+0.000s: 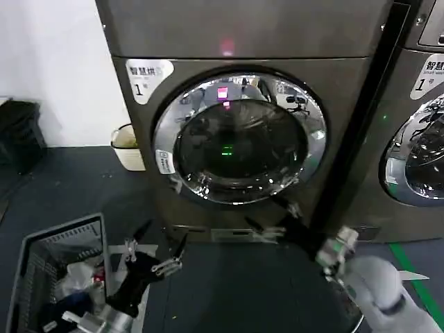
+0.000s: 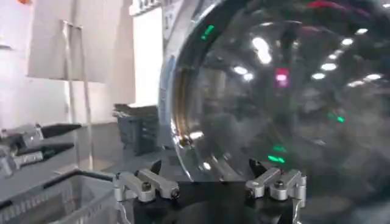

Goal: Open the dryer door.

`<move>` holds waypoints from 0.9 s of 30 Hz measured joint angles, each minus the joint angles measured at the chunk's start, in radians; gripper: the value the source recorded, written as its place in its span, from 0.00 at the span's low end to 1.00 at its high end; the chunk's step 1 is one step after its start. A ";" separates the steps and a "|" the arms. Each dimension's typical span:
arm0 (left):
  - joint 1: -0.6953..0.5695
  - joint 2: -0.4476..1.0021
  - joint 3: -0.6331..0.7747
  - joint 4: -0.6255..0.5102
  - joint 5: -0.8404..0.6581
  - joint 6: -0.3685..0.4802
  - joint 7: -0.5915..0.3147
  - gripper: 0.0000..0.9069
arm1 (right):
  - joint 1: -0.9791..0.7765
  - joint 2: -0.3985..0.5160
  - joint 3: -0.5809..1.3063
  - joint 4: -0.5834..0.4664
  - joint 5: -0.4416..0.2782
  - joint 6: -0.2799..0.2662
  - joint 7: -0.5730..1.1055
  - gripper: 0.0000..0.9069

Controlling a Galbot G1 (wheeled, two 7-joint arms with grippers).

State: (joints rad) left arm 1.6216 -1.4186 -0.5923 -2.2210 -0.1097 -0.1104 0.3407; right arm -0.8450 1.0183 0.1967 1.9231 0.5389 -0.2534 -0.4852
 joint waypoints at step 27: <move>0.007 -0.021 0.000 0.006 0.013 0.000 0.010 1.00 | 0.427 0.162 -0.357 -0.361 -0.080 0.047 -0.027 1.00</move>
State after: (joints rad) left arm 1.6285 -1.4400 -0.5920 -2.2147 -0.0966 -0.1104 0.3507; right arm -0.4177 1.1806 -0.1599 1.5619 0.4585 -0.2068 -0.5126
